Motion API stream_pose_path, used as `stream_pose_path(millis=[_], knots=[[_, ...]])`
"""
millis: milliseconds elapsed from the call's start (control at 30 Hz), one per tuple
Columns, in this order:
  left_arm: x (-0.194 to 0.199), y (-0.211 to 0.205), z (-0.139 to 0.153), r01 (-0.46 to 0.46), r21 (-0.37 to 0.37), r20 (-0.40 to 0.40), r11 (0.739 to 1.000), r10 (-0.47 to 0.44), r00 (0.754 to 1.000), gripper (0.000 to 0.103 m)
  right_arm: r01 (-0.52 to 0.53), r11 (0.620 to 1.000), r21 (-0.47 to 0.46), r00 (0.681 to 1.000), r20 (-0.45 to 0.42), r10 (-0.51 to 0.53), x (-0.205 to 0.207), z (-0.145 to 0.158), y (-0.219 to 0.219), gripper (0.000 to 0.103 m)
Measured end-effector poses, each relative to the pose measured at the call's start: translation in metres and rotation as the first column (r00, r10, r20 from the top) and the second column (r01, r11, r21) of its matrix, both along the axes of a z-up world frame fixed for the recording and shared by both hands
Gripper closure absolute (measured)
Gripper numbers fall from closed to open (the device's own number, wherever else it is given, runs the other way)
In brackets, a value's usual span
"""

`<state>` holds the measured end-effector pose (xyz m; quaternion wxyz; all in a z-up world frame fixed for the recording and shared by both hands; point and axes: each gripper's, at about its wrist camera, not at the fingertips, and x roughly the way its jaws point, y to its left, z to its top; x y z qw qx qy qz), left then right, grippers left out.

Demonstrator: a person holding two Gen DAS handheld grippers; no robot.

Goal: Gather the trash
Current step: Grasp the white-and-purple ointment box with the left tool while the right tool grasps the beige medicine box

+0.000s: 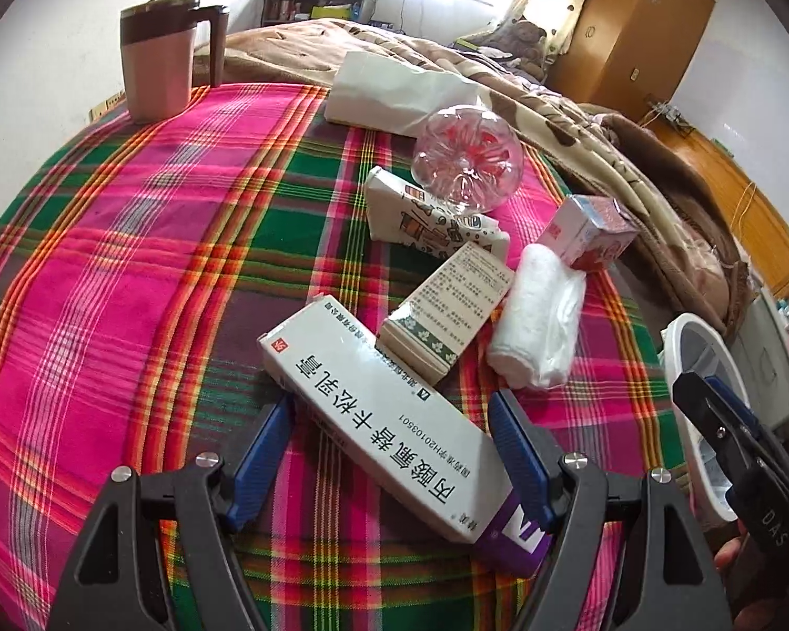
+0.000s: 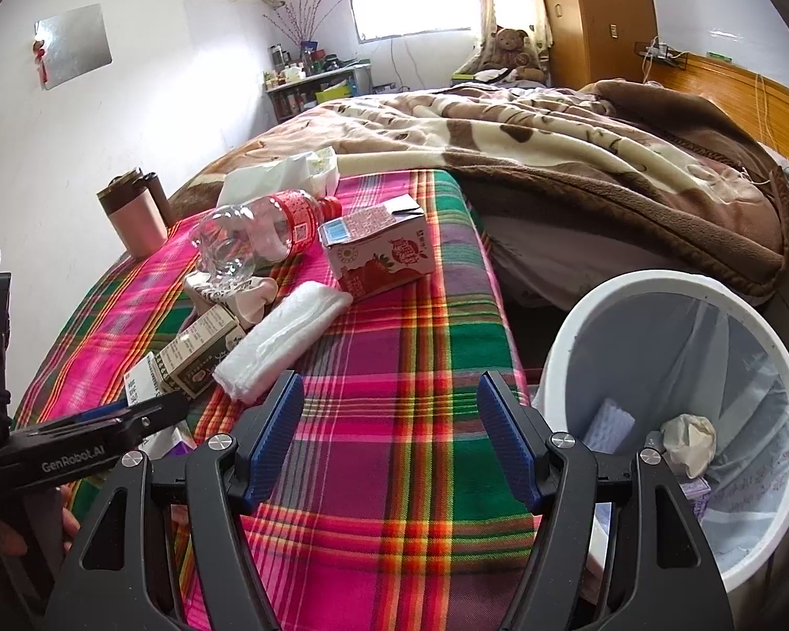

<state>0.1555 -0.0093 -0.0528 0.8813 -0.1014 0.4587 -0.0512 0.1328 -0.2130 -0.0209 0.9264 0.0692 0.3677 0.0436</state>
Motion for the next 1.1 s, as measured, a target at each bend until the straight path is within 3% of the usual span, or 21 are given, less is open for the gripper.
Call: stream_pose_path(millis=[467, 767, 1100], knots=[[-0.016, 0.013, 0.000, 0.073, 0.056, 0.008, 0.996, -0.073, 0.997, 0.025, -0.042, 0.999, -0.028, 0.999, -0.023, 0.042, 0.009, 0.003, 0.026, 0.033], [-0.023, 0.041, 0.000, 0.028, 0.079, 0.023, 0.996, -0.030, 0.999, 0.025, -0.086, 0.996, -0.035, 0.995, -0.048, 0.084, 0.017, 0.001, 0.056, 0.033], [-0.024, 0.071, 0.000, -0.020, 0.107, 0.037, 0.994, 0.016, 0.999, 0.025, -0.098, 0.995, 0.022, 0.993, -0.058, 0.099, 0.033, -0.004, 0.080, 0.033]])
